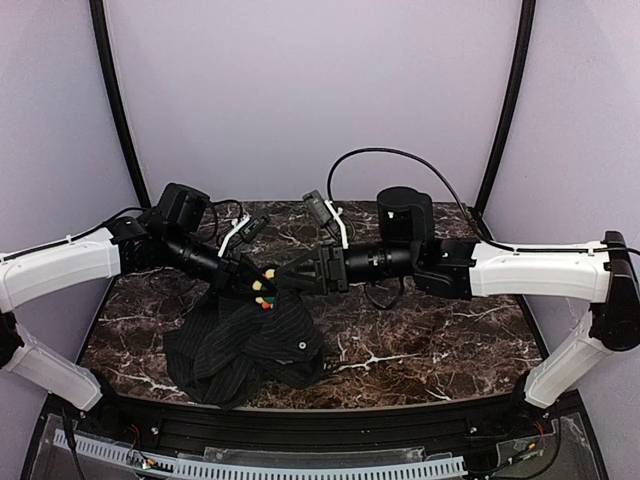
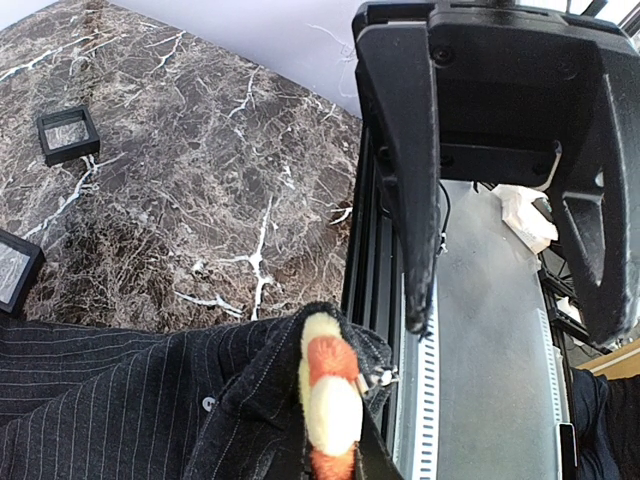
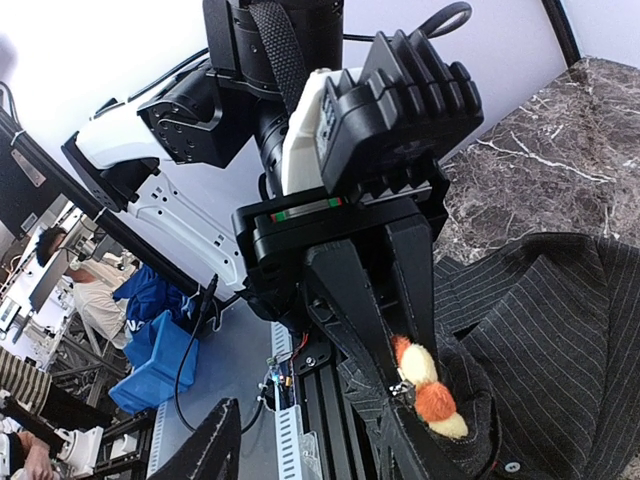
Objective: Remove the brooch from the garment
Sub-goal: Open the brooch with the crumpled clothing.
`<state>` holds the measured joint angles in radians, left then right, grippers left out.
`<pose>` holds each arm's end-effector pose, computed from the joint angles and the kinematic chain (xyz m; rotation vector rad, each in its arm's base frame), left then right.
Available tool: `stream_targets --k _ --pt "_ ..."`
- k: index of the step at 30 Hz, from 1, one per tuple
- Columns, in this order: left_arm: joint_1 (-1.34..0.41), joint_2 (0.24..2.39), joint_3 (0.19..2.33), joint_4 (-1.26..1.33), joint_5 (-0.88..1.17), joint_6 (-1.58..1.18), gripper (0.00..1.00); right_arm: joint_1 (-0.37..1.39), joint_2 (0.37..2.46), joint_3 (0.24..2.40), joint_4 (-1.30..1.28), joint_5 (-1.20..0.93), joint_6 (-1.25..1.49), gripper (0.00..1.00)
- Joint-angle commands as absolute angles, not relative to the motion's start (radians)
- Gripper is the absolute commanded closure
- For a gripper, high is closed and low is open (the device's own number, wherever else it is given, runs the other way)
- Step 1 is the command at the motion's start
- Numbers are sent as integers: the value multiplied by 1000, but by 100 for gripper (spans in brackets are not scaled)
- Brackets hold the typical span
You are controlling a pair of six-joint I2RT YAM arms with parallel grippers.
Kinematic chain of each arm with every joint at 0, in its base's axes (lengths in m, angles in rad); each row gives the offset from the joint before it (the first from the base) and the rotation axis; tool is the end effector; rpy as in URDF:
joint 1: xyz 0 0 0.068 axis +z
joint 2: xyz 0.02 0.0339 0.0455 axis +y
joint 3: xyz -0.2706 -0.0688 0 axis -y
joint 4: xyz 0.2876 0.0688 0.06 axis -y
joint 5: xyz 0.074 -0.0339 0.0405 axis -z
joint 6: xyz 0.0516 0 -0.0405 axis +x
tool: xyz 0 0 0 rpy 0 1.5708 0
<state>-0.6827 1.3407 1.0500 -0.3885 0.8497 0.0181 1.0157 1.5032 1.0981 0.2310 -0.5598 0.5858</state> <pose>0.2355 -0.2415 0.2841 1.2228 1.9361 -1.3061 0.1905 0.3592 0.3049 -0.8870 1.8282 1.5857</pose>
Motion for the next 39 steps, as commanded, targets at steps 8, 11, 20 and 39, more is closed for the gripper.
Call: stream_targets --k 8,11,20,39 --pt "-680 1318 1040 -368 862 15 99 1024 1538 1135 255 -590 590 55" --pt "-678 1316 1042 -369 863 15 99 1024 1544 1139 261 -595 592 55" --pt "-679 1316 1041 -368 864 18 99 1026 1553 1145 265 -596 595 57" --pt "-679 1315 1040 -368 864 16 99 1026 1587 1169 269 -600 599 58"
